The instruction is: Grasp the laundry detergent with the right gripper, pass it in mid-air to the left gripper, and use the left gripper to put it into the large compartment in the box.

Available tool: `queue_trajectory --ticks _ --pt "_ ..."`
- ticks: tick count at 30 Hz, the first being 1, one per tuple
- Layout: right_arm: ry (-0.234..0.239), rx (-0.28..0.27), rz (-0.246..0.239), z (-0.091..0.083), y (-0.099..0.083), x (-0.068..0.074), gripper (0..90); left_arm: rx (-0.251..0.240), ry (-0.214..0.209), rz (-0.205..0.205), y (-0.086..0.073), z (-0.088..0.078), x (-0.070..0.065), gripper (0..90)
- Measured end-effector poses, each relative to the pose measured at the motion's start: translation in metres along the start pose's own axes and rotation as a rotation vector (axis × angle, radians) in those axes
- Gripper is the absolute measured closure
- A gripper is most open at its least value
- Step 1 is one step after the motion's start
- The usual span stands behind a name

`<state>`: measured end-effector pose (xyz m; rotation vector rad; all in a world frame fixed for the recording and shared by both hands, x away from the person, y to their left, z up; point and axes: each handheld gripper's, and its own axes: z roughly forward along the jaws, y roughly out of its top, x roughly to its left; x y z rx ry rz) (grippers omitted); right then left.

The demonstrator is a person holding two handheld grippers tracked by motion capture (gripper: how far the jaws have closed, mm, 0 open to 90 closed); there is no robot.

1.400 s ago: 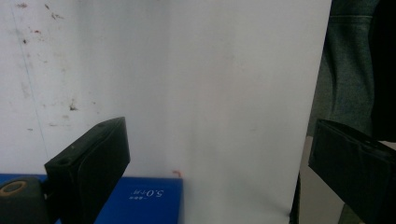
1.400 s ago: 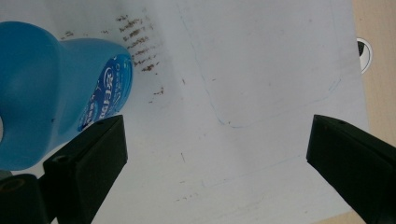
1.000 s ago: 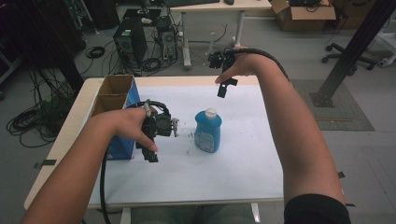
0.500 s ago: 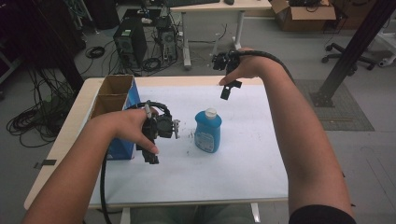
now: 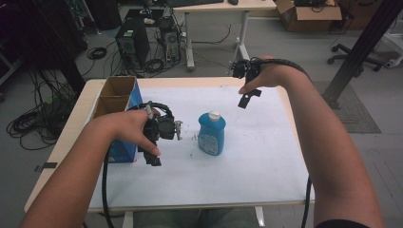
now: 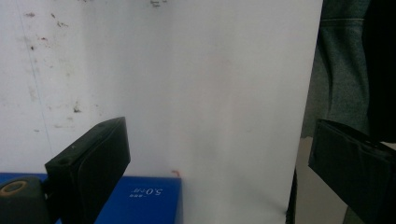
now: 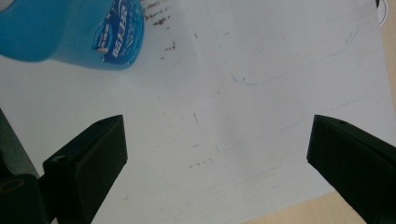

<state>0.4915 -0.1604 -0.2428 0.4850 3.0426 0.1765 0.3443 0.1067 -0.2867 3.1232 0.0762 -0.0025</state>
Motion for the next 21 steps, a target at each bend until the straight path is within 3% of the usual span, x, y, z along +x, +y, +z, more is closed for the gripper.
queue_trajectory --ticks 6,16,21 --pt "-0.005 0.008 -0.018 -0.001 -0.015 0.010 5.1 0.003 -0.002 0.004 0.001 0.003 0.002 5.6" --pt "-0.010 -0.042 -0.027 0.001 -0.038 0.032 4.5 0.009 -0.007 0.019 0.006 0.005 -0.002 5.6" --pt "0.003 -0.073 -0.040 0.010 -0.050 0.047 4.5 0.012 -0.001 0.022 0.007 0.004 -0.003 5.6"
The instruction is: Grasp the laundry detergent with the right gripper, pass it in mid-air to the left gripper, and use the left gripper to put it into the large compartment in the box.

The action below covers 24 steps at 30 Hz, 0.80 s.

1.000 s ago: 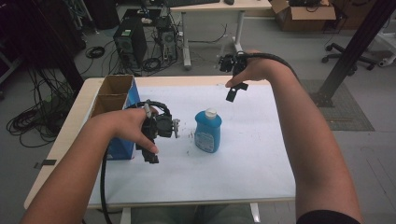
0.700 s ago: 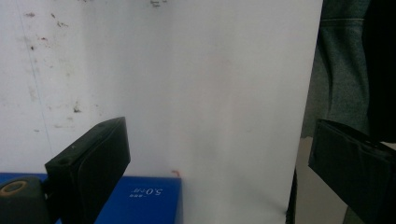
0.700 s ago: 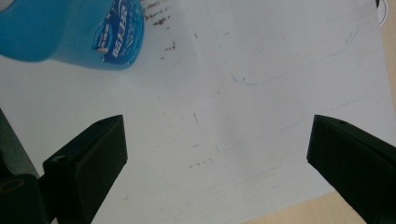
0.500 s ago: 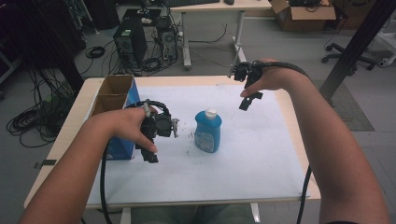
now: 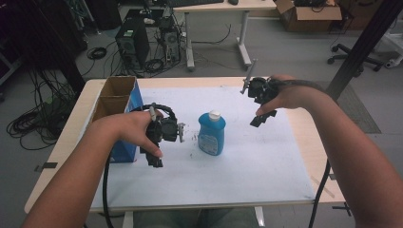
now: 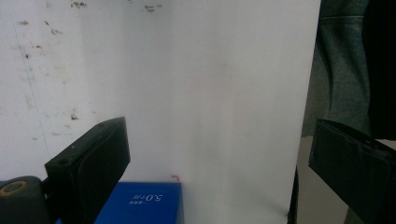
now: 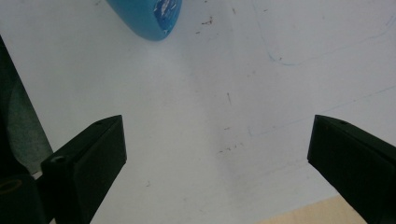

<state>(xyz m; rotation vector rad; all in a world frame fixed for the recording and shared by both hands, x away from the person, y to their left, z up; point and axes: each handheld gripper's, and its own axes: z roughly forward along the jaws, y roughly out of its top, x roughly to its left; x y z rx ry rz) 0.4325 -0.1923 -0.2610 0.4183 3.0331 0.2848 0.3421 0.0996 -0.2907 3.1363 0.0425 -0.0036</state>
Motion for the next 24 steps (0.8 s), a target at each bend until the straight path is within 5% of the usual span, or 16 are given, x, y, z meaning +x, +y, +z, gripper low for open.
queue_trajectory --ticks 11,24 --pt "0.009 -0.106 -0.005 0.027 -0.022 0.017 4.1 -0.005 0.004 0.000 -0.001 -0.001 -0.001 5.7" --pt "-0.028 -0.325 0.030 0.065 -0.031 0.038 3.7 -0.004 0.006 -0.001 0.002 -0.001 -0.003 5.7"
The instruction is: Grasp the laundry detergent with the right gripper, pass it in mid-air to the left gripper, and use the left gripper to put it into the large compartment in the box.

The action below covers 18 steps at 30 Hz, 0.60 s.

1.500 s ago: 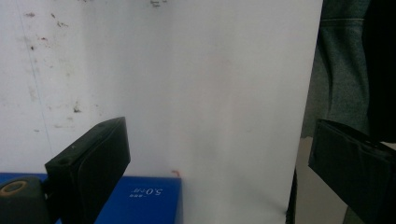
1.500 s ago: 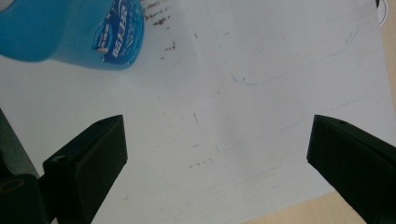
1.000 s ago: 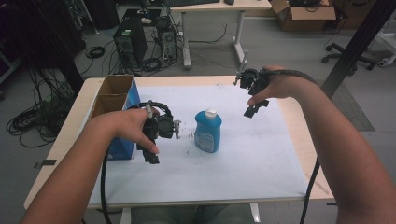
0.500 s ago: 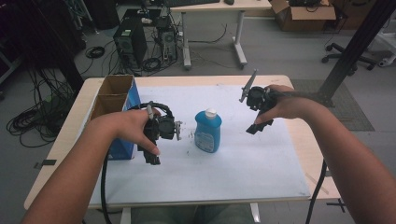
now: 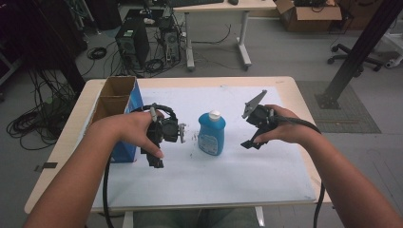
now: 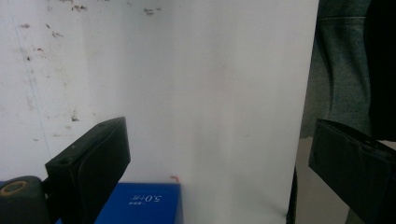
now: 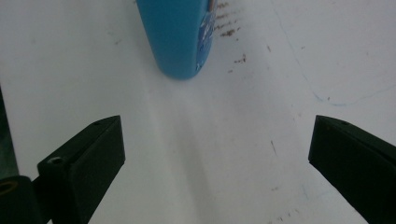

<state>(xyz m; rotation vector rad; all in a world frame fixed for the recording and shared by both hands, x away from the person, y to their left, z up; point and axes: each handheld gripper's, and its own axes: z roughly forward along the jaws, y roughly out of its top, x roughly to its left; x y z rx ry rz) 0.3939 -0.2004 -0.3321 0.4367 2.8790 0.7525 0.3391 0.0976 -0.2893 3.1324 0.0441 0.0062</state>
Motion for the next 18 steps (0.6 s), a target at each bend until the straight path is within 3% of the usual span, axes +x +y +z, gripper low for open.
queue_trajectory --ticks 1,4,8,18 --pt "0.000 0.000 0.000 0.000 0.000 0.000 3.7 0.000 0.001 0.000 0.000 0.000 0.000 5.7" --pt "-0.031 -0.089 0.010 0.009 -0.005 0.006 3.1 -0.002 0.002 0.001 0.000 0.000 0.000 5.7" --pt "-0.045 -0.147 0.027 0.017 -0.008 0.011 2.6 0.000 0.004 0.003 0.000 -0.001 -0.001 5.7" --pt "-0.052 -0.214 0.037 0.034 -0.008 0.023 2.1 -0.003 0.008 0.001 0.002 -0.001 -0.001 5.7"
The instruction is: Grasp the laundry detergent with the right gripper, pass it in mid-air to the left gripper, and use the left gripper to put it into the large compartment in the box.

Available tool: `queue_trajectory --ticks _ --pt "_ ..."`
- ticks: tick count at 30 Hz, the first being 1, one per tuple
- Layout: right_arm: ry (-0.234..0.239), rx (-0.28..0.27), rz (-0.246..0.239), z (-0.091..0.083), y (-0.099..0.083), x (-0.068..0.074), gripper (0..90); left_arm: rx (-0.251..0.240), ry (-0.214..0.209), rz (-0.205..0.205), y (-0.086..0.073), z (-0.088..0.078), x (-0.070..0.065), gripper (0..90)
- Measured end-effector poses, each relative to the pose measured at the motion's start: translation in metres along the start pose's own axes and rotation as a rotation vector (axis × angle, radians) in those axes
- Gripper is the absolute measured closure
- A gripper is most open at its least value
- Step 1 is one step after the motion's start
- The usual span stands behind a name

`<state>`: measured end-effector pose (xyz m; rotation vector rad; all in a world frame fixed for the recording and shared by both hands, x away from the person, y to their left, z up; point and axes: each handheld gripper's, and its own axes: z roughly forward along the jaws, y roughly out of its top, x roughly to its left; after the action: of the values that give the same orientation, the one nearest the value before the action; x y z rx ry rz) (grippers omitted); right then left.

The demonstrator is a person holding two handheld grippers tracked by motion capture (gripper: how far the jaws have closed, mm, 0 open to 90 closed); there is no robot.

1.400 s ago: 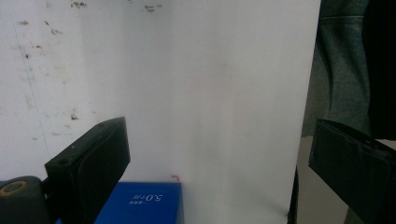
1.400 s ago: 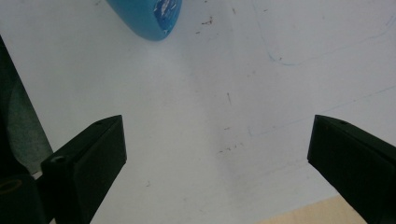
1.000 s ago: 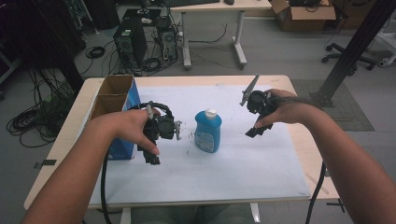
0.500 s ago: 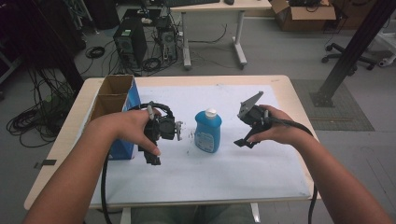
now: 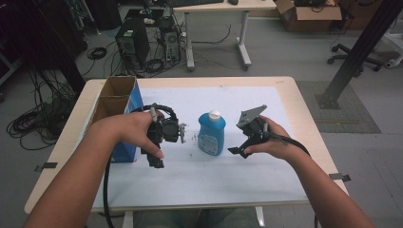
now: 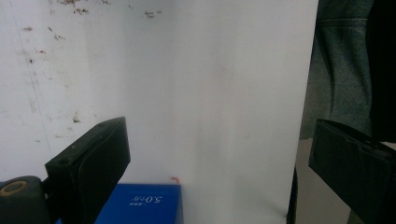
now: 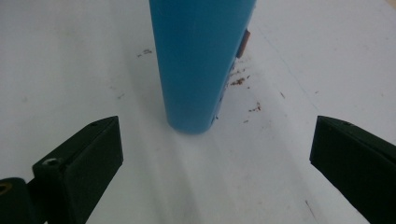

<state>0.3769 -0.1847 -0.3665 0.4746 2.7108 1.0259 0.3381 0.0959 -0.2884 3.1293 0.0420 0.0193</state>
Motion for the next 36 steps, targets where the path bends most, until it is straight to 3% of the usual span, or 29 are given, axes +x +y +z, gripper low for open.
queue_trajectory --ticks 4,7,17,25,29,36 --pt "-0.021 -0.069 0.025 0.005 0.000 0.004 1.4 -0.002 0.002 0.005 0.000 0.000 -0.001 5.7" --pt "-0.013 -0.087 0.037 0.009 0.000 0.005 1.6 -0.002 0.002 0.006 0.000 0.000 -0.002 5.7" --pt "-0.052 -0.202 0.064 0.028 -0.004 0.014 1.1 -0.003 0.004 0.008 0.000 -0.001 -0.002 5.7" --pt "-0.055 -0.252 0.084 0.043 -0.004 0.016 1.1 -0.004 0.002 0.016 0.003 0.001 -0.004 5.7" --pt "-0.075 -0.309 0.103 0.049 -0.007 0.018 0.4 -0.003 0.002 0.017 0.003 0.001 -0.004 5.7" --pt "-0.105 -0.348 0.117 0.057 -0.009 0.021 0.0 -0.009 0.005 0.014 0.001 0.001 -0.003 5.6"
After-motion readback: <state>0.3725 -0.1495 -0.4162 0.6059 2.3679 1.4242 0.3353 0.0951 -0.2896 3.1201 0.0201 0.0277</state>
